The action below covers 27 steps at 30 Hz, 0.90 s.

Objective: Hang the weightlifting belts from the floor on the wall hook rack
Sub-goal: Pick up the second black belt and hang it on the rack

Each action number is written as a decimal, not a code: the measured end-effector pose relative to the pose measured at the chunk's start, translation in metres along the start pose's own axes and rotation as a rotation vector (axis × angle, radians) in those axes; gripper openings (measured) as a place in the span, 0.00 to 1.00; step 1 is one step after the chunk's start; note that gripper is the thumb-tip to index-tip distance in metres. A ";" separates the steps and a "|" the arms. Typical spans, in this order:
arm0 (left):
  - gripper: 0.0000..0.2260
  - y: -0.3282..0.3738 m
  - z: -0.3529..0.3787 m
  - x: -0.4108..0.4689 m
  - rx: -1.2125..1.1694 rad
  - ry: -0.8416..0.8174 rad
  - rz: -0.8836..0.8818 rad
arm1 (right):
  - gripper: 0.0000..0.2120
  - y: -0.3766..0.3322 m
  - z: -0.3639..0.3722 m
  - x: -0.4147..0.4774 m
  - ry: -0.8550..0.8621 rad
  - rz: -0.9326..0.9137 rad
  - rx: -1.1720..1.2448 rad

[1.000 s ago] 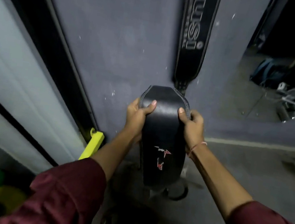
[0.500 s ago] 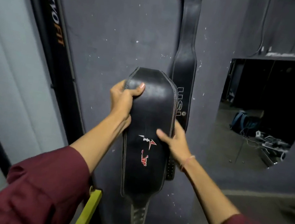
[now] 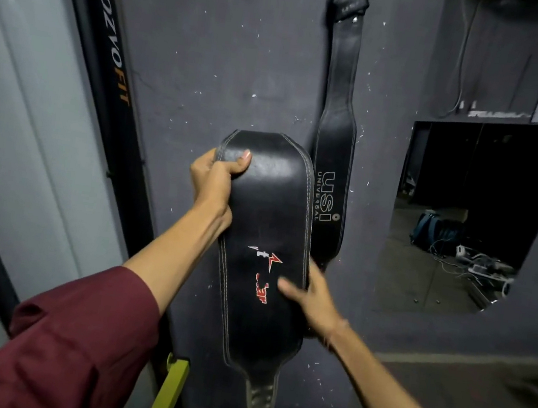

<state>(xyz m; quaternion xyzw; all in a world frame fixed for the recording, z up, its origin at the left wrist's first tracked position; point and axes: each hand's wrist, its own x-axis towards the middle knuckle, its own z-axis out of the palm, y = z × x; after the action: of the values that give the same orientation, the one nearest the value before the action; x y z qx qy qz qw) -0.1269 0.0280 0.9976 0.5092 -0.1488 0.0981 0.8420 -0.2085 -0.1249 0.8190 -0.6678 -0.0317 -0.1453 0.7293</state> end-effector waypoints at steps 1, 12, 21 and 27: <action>0.07 0.003 0.000 0.002 0.002 0.002 0.008 | 0.21 0.028 -0.004 -0.022 -0.028 0.085 -0.028; 0.07 0.014 0.012 0.010 -0.023 -0.043 0.000 | 0.15 -0.057 0.007 0.020 0.077 -0.121 0.054; 0.09 0.010 0.020 0.014 0.017 -0.032 -0.013 | 0.25 -0.032 0.007 -0.002 0.079 -0.082 0.009; 0.09 0.025 0.026 0.015 0.099 -0.234 0.096 | 0.16 -0.125 0.028 0.045 0.323 -0.385 0.096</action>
<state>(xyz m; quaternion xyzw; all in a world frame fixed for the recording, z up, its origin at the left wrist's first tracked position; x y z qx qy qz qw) -0.1248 0.0170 1.0348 0.5503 -0.2653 0.0855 0.7871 -0.1932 -0.1130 0.9535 -0.5822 -0.0485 -0.3847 0.7146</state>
